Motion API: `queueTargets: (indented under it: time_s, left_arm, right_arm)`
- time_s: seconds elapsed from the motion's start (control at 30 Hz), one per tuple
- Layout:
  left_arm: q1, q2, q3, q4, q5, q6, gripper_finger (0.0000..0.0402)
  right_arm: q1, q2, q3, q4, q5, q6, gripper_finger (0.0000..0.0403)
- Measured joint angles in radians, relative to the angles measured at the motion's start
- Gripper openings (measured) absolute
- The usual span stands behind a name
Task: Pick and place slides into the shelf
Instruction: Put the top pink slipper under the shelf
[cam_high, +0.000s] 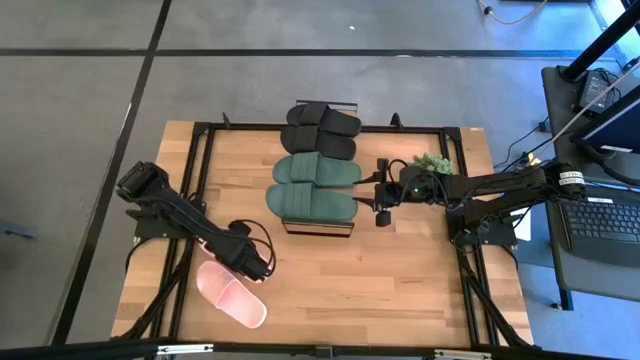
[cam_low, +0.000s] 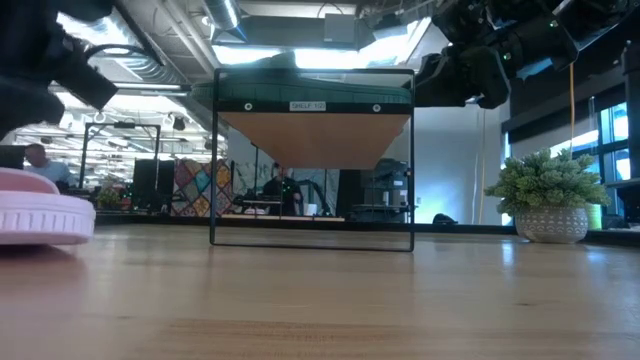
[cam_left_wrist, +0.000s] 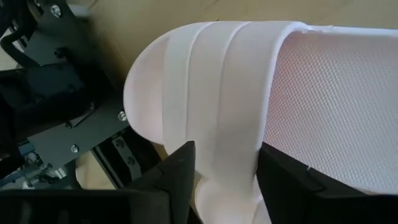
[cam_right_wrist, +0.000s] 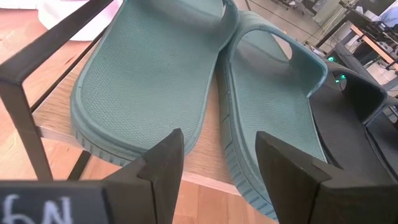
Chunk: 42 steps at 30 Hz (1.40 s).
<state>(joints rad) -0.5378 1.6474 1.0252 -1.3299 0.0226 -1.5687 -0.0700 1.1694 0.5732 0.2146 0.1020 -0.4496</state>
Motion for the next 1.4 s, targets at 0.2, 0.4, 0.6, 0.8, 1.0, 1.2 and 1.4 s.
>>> queueTargets:
  time_s: [0.2,0.4,0.6,0.8,1.0,1.2,1.4]
  left_arm:
    - [0.000,0.033,-0.042,0.040,0.004,0.004,0.0132]
    - [0.001,0.053,-0.043,0.017,0.009,0.007,0.0114]
    - [0.001,0.053,-0.044,0.006,0.013,0.008,0.0054]
    - [0.001,0.045,-0.036,-0.028,0.021,0.003,0.0011]
    - [0.001,0.040,0.045,-0.197,0.018,0.007,0.0006]
    - [0.000,0.010,0.155,-0.245,-0.066,0.002,0.0004]
    - [-0.001,-0.010,0.286,-0.242,-0.102,0.024,0.0003]
  right_arm:
    - [0.000,0.000,0.000,-0.007,0.000,0.003,0.0200]
    - [0.000,0.000,0.000,-0.007,0.000,0.003,0.0200]
    - [0.000,0.000,0.000,-0.006,0.000,0.003,0.0200]
    - [0.000,0.000,0.000,0.000,0.000,0.002,0.0200]
    - [0.000,0.000,0.000,0.003,0.000,0.000,0.0200]
    - [0.000,0.000,0.000,0.004,0.000,0.000,0.0200]
    - [0.000,0.000,0.000,0.005,0.001,0.000,0.0200]
